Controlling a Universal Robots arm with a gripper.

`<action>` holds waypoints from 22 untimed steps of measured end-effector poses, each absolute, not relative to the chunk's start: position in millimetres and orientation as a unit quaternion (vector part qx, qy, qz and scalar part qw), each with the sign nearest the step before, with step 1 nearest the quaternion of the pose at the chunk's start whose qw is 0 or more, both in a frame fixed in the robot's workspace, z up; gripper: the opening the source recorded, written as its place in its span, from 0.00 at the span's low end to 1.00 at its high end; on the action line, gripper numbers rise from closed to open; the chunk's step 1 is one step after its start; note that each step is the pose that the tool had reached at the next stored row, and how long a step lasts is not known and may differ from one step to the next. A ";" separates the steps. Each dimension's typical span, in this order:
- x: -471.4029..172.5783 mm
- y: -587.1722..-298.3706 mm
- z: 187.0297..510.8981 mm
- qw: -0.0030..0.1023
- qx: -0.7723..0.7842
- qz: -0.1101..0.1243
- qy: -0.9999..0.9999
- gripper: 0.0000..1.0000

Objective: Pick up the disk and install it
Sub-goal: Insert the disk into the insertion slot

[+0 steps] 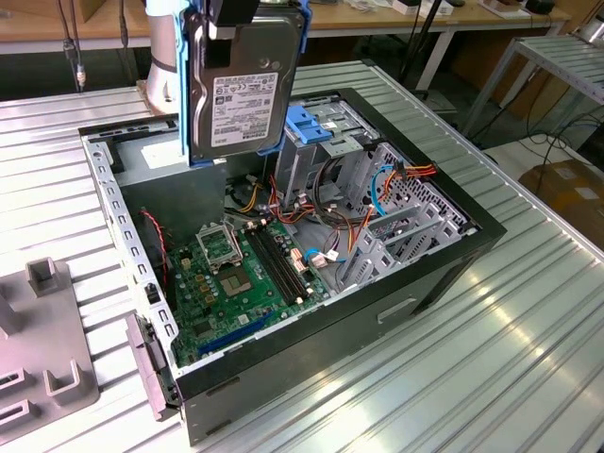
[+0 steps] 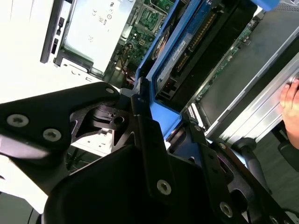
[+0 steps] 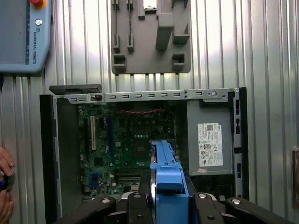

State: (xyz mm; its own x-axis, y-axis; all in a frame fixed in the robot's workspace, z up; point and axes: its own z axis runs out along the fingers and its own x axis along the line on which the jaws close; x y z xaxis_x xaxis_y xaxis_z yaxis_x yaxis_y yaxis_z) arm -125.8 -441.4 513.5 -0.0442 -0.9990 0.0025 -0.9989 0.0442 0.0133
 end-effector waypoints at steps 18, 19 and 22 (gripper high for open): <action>-114.3 -456.1 513.4 0.006 0.691 -0.004 -0.723 0.37; -113.7 -456.8 513.4 0.006 0.691 -0.004 -0.723 0.37; -111.8 -458.6 513.3 0.005 0.691 -0.004 -0.723 0.37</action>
